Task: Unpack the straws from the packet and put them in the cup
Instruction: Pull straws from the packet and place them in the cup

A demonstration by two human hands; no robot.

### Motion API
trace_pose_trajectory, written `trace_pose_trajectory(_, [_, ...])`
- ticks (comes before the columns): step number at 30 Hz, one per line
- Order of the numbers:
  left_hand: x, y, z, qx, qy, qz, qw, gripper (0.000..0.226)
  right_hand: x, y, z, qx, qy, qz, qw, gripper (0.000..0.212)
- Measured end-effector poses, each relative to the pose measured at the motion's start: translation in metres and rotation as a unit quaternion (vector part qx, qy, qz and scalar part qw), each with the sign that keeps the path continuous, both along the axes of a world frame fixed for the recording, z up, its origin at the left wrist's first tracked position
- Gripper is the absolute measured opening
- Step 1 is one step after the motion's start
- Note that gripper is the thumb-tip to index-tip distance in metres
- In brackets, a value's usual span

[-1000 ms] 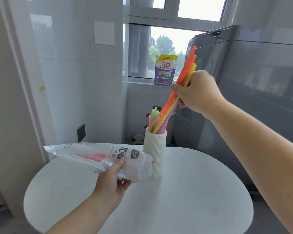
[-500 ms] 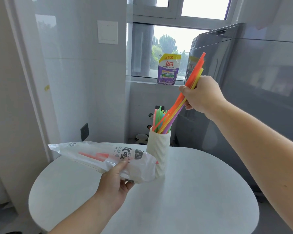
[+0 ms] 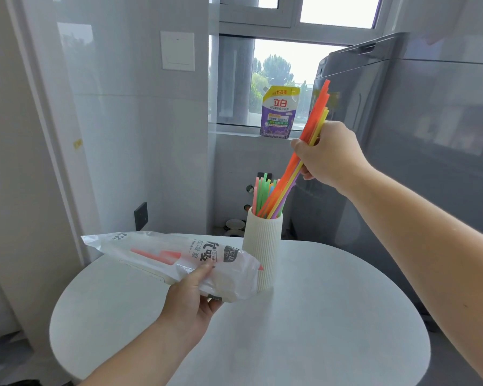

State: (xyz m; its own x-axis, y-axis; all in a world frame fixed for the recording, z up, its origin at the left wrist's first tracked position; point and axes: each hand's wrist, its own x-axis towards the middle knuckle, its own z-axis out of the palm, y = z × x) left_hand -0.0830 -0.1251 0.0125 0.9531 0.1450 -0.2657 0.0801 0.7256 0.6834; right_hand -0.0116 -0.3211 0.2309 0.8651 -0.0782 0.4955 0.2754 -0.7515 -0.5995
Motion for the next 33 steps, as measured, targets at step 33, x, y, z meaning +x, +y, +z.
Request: trace_pose_trajectory(33, [-0.001, 0.0, 0.001, 0.017, -0.006, -0.008, 1.0, 0.03, 0.035, 0.02, -0.008, -0.071, 0.041, 0.014, 0.997, 0.034])
